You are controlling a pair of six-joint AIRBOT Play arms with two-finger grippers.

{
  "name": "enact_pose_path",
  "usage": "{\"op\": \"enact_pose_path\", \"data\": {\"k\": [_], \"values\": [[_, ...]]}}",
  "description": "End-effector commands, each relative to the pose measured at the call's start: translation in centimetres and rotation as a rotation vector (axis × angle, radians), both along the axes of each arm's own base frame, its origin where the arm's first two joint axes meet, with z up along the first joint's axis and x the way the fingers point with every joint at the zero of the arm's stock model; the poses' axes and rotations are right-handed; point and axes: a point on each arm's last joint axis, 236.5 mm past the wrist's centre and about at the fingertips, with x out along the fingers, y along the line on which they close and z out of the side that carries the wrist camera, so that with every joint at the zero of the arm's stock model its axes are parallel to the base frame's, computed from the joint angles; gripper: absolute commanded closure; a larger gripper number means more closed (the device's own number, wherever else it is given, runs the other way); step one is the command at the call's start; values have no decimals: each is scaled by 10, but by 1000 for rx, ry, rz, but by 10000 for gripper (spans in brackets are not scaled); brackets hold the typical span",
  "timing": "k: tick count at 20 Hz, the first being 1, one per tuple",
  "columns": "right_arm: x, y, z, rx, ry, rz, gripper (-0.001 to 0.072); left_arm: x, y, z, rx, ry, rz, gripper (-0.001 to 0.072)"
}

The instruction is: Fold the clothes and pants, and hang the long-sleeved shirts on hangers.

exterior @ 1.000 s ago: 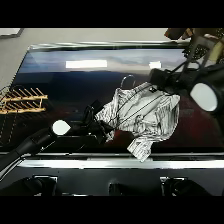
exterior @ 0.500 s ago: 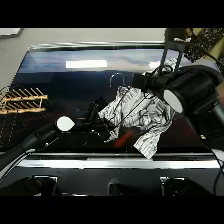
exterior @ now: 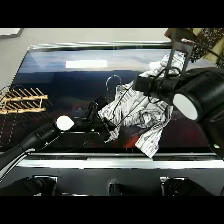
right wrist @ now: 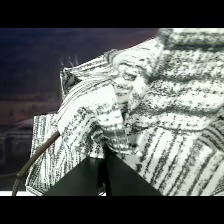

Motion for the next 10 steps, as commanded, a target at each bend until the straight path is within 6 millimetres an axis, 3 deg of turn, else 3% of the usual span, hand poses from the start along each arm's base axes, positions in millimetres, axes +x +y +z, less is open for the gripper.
{"op": "enact_pose_path", "data": {"k": [1, 4, 8, 10], "values": [[4, -30, 17, -71, -71, -66, 681, -24, 10, -14, 77, 68, -74, 690], [6, -28, 20, -60, -83, -68, 681, -32, 34, -24, 186, 124, -38, 690], [0, -31, 11, -73, -41, -75, 682, -33, 55, -9, 245, 108, 8, 690], [-3, -34, -4, -102, -6, -79, 682, -44, 63, -5, 287, 140, -36, 690]]}}
